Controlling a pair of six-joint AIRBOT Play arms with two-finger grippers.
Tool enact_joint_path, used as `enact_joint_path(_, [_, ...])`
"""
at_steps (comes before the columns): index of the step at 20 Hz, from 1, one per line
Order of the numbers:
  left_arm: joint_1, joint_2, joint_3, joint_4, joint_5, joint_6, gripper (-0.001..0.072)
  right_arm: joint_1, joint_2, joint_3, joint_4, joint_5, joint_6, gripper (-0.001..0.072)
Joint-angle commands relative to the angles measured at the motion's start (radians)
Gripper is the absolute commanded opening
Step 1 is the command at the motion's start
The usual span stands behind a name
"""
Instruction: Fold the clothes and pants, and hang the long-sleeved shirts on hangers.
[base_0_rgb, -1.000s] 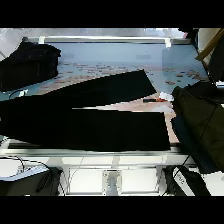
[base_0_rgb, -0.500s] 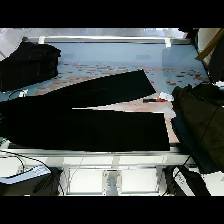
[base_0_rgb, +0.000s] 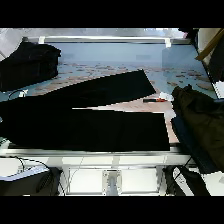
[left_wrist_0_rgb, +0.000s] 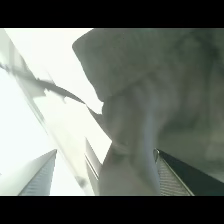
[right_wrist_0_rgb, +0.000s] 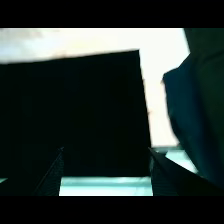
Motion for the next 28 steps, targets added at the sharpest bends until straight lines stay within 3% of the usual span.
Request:
enact_joint_path(1, [0.034,-0.037,-0.048,-0.096,0.068,-0.011,0.0695,0.0,0.061,-0.211,0.051,-0.089,0.004,0.0556])
enact_joint_path(4, [0.034,-0.078,-0.048,-0.279,0.098,0.033,0.0678,0.0,0.142,-0.424,0.137,-0.239,0.043,0.0555])
enact_joint_path(5, [0.034,-0.091,-0.048,-0.321,0.097,0.049,0.0516,0.0,0.156,-0.477,0.192,-0.255,0.049,0.0556])
enact_joint_path(6, [0.03,-0.099,-0.048,-0.341,0.097,0.072,0.024,0.0,0.163,-0.513,0.224,-0.254,0.049,0.0555])
enact_joint_path(7, [0.026,-0.102,-0.048,-0.341,0.097,0.114,0.002,0.0,0.165,-0.539,0.238,-0.246,0.058,0.0555])
enact_joint_path(11, [0.02,-0.092,-0.043,-0.341,0.086,0.169,0.0011,-0.001,0.166,-0.607,0.155,-0.171,0.14,0.0555])
enact_joint_path(14, [0.02,-0.072,-0.04,-0.341,0.085,0.19,0.0012,-0.056,0.158,-0.647,0.095,-0.194,0.167,0.0555])
enact_joint_path(21, [0.019,-0.058,-0.04,-0.341,0.075,0.191,0.0011,-0.531,0.098,-0.699,0.088,-0.046,-0.032,0.0555])
enact_joint_path(28, [0.019,-0.058,-0.04,-0.341,0.067,0.19,0.0012,-0.553,-0.106,-0.724,0.096,-0.074,-0.076,0.0555])
